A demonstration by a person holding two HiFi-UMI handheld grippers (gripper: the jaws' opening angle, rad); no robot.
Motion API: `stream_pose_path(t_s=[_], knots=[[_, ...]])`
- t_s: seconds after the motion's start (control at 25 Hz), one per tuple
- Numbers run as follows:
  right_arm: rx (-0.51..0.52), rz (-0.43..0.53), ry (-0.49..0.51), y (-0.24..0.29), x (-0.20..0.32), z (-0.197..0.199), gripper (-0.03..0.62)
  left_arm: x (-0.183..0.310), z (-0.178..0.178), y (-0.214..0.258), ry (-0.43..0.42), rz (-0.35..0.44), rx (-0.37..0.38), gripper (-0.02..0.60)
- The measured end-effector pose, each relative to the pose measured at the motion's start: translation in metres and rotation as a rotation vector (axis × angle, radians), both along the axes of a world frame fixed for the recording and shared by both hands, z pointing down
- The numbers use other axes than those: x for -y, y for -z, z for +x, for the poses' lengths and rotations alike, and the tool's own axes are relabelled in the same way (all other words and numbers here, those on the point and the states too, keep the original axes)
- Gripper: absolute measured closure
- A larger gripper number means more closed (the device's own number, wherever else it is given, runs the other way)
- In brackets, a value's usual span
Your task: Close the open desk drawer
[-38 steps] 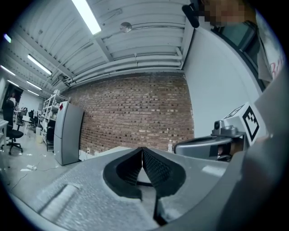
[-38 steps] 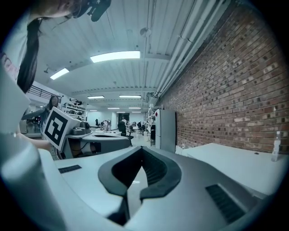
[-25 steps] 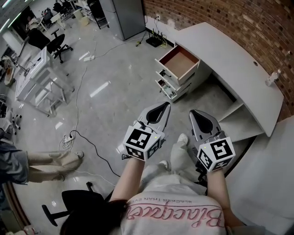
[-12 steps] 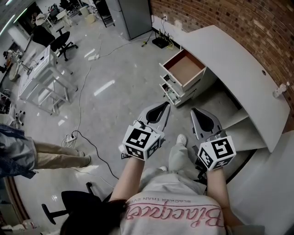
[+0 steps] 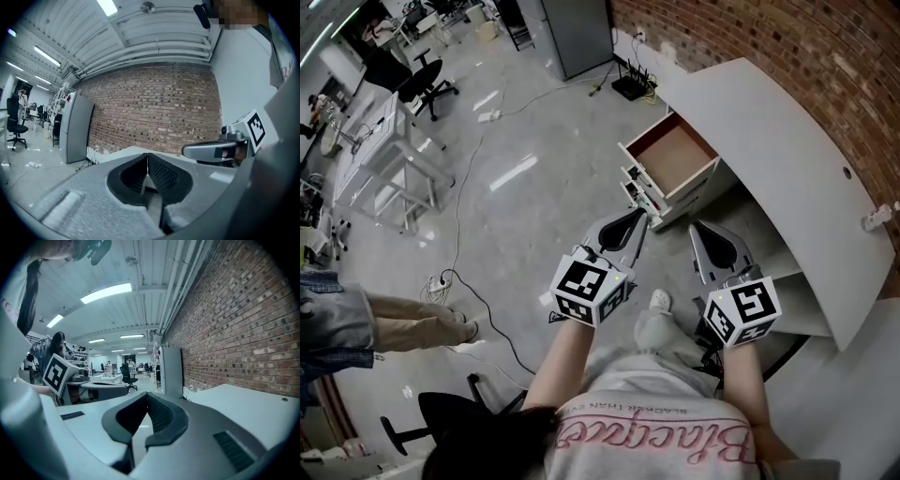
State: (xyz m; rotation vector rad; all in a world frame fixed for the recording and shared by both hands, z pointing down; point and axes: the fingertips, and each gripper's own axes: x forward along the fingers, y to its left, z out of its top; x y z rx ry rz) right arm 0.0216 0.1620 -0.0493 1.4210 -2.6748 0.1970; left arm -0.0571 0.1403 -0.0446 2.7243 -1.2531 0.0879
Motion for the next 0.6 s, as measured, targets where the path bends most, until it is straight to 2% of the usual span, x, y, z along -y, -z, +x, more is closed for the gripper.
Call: stream_pose_path(t_s=[0.6], knots=[[-0.029,-0.03,0.11,-0.014,0.112,0.048,0.582,0.103,0.052,-0.013,0.066,-0.025,0.038,0.574]])
